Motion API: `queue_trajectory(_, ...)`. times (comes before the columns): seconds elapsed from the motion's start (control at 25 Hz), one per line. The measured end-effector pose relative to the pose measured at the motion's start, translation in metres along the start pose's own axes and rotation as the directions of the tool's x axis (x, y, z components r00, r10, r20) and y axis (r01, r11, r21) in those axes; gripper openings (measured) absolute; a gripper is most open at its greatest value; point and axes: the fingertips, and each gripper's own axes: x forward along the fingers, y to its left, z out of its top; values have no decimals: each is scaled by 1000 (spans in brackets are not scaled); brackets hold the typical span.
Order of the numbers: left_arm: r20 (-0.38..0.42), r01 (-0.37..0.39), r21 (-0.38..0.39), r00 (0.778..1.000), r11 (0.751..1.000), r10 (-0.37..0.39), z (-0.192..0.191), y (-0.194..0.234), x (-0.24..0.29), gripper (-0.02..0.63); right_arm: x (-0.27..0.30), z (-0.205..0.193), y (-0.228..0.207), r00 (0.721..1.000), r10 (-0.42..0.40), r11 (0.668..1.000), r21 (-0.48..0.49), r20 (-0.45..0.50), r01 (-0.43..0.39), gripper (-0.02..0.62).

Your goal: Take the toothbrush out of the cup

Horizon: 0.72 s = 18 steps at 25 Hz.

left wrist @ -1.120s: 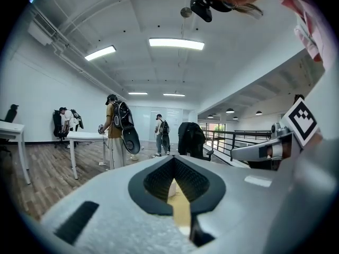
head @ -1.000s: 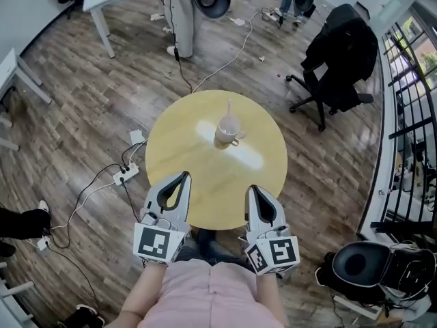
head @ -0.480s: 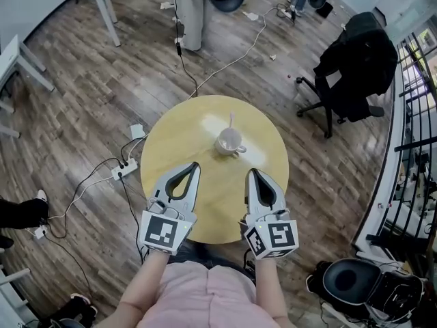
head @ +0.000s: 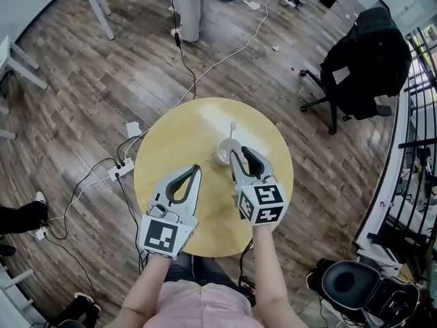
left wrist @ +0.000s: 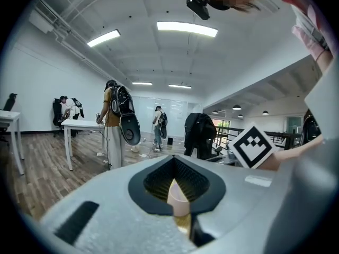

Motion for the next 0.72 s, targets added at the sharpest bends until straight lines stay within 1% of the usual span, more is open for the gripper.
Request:
queue_trajectory(0.04, -8, -2, -7, 1000, 1000, 2, -4, 2, 3, -5, 11, -6, -4, 1000, 3, 1000, 7, -25, -3, 137)
queue_trajectory(0.12, -28, -9, -23, 1000, 1000, 9, -14, 7, 7, -5, 29, -13, -11, 998, -7, 1000, -2, -63, 7, 150)
queue_trajectory(0.2, -44, -17, -37, 999, 999, 15, -22, 11, 11, -5, 46, -18, -18, 996, -20, 1000, -16, -88, 19, 150)
queue_trajectory(0.32, -62, -16, -43, 998, 999, 14, -32, 14, 16, -5, 65, -24, -24, 992, -34, 999, -9, -120, 33, 146)
queue_trajectory(0.4, -91, -19, -40, 996, 999, 15, -38, 15, 18, -5, 74, -28, -27, 988, -46, 999, -12, -145, 45, 138)
queue_trajectory(0.44, -102, -21, -40, 995, 999, 17, -39, 17, 18, -5, 78, -29, -28, 986, -52, 999, -14, -157, 50, 133)
queue_trajectory(0.56, -77, -23, -47, 997, 999, 19, -37, 19, 23, -5, 87, -30, -31, 978, -81, 996, -41, -190, 74, 87)
queue_trajectory(0.6, -76, -23, -48, 997, 999, 19, -36, 19, 24, -5, 88, -29, -33, 976, -92, 995, -56, -197, 83, 49)
queue_trajectory(0.64, -79, -24, -50, 997, 998, 20, -36, 19, 24, -5, 88, -29, -34, 975, -97, 994, -64, -200, 86, 32)
queue_trajectory(0.72, -113, -25, -45, 993, 999, 20, -40, 21, 23, -5, 87, -27, -34, 976, -92, 995, -56, -196, 82, 26)
